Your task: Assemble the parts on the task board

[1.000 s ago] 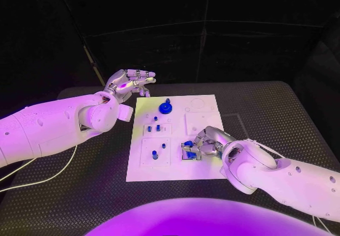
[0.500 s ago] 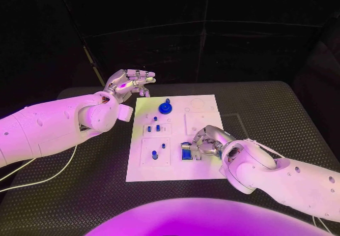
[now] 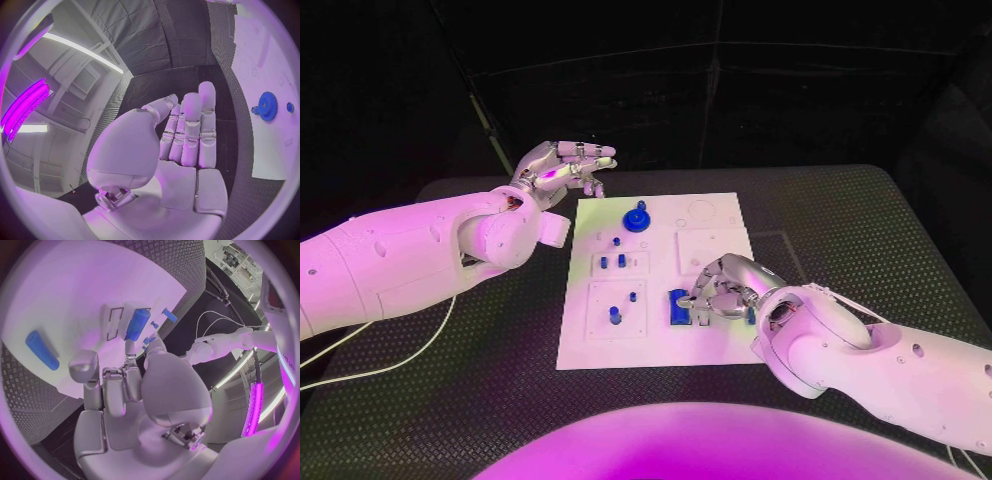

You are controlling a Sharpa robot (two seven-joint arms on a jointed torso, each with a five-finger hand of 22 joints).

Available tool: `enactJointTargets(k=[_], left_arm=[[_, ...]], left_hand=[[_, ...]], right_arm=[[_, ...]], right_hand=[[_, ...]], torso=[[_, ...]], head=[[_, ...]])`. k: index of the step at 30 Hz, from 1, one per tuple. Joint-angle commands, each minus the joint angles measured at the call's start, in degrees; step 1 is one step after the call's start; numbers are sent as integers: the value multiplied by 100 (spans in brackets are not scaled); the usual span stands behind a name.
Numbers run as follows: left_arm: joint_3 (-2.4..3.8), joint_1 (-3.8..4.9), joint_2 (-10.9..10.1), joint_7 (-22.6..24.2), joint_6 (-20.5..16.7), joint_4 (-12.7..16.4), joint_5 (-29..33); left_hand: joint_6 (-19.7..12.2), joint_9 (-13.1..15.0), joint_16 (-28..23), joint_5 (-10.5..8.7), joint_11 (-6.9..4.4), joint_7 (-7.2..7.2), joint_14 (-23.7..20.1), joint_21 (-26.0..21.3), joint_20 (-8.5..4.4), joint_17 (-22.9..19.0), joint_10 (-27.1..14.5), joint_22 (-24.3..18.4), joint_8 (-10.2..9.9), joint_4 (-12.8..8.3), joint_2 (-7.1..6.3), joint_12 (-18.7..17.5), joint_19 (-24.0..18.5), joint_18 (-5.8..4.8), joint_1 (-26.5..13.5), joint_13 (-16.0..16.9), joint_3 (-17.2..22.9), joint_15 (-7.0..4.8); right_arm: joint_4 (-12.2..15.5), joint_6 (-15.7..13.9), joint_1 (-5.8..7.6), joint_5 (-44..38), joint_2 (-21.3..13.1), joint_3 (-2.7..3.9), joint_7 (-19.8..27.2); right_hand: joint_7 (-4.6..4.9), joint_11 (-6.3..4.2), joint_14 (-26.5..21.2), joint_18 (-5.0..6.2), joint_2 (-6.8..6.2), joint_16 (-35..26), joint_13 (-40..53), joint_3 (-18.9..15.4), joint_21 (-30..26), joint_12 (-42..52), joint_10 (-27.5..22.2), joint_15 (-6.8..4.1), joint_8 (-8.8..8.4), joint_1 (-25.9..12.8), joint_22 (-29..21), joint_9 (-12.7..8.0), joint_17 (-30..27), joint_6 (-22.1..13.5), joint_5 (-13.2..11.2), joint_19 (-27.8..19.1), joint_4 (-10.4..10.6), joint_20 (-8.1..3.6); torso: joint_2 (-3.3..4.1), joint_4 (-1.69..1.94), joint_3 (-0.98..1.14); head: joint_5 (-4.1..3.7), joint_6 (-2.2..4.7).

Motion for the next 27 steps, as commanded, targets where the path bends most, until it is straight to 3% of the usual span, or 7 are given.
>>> enactJointTargets(k=[1, 8, 11, 16, 21, 27], left_arm=[[5, 10, -6, 26, 55, 12, 12], [5, 9, -11, 30, 56, -1, 12], [4, 8, -3, 31, 59, -10, 12], [4, 7, 5, 32, 61, -19, 12], [4, 6, 13, 31, 65, -24, 12], [3, 4, 16, 26, 68, -25, 12]], left_hand=[[-45, -6, -6, -9, 9, -12, -55, -22, 13, -10, -33, -6, 31, -13, -10, 37, -35, 81, -47, -5, -34, -1], [-45, -6, -6, -9, 9, -12, -55, -22, 13, -10, -33, -6, 31, -13, -10, 37, -35, 81, -47, -5, -34, -1], [-45, -6, -6, -9, 9, -12, -55, -22, 13, -10, -33, -6, 31, -13, -10, 37, -35, 81, -47, -5, -34, -1], [-45, -6, -6, -9, 9, -12, -55, -22, 13, -10, -33, -6, 31, -13, -10, 37, -35, 81, -47, -5, -34, -1], [-45, -6, -6, -9, 9, -12, -55, -22, 13, -10, -33, -6, 31, -13, -10, 37, -35, 81, -47, -5, -34, -1], [-45, -6, -6, -9, 9, -12, -55, -22, 13, -10, -33, -6, 31, -13, -10, 37, -35, 81, -47, -5, -34, -1]], right_arm=[[104, -236, 8, -208, -141, 2, 190], [405, -373, 9, -162, -726, 6, 364], [501, -336, 10, -118, -1042, 7, 379], [494, -184, 9, -121, -1364, 7, 319], [424, 2, 6, -253, -1468, 5, 214], [275, 267, 2, -556, -1486, 3, 95]], right_hand=[[9, -1, 580, -62, 18, -2, 392, -10, -30, -6, -10, -11, 33, 71, 8, 11, 1389, -59, 174, 0, -31, 2], [50, 31, 578, -62, 45, -6, 400, -76, -43, -9, -13, 12, -52, 97, -8, -27, 1379, -168, 335, -10, -5, 18], [81, 57, 577, -63, 68, -8, 394, -112, -45, -21, -18, 32, -145, 96, -6, -71, 1376, -234, 367, -12, 28, 35], [123, 92, 576, -63, 105, -10, 395, -141, -46, -26, -17, 63, -294, 144, -2, -142, 1372, -290, 393, -14, 46, 61], [135, 106, 573, -61, 90, -16, 393, -183, -47, -33, -17, 77, -384, 189, -1, -186, 1359, -251, 465, -16, 47, 78], [121, 98, 570, -56, 53, -23, 345, -239, -58, -87, -43, 76, -412, 200, -17, -201, 1342, -141, 526, -27, 70, 84]], torso=[[-5, -10, 7], [-10, -9, -3], [-5, -1, 2], [-5, -8, -4], [3, -18, 8], [4, 11, -9]], head=[[0, -1], [-56, -1], [-128, -1], [-184, -1], [-210, -1], [-230, -1]])
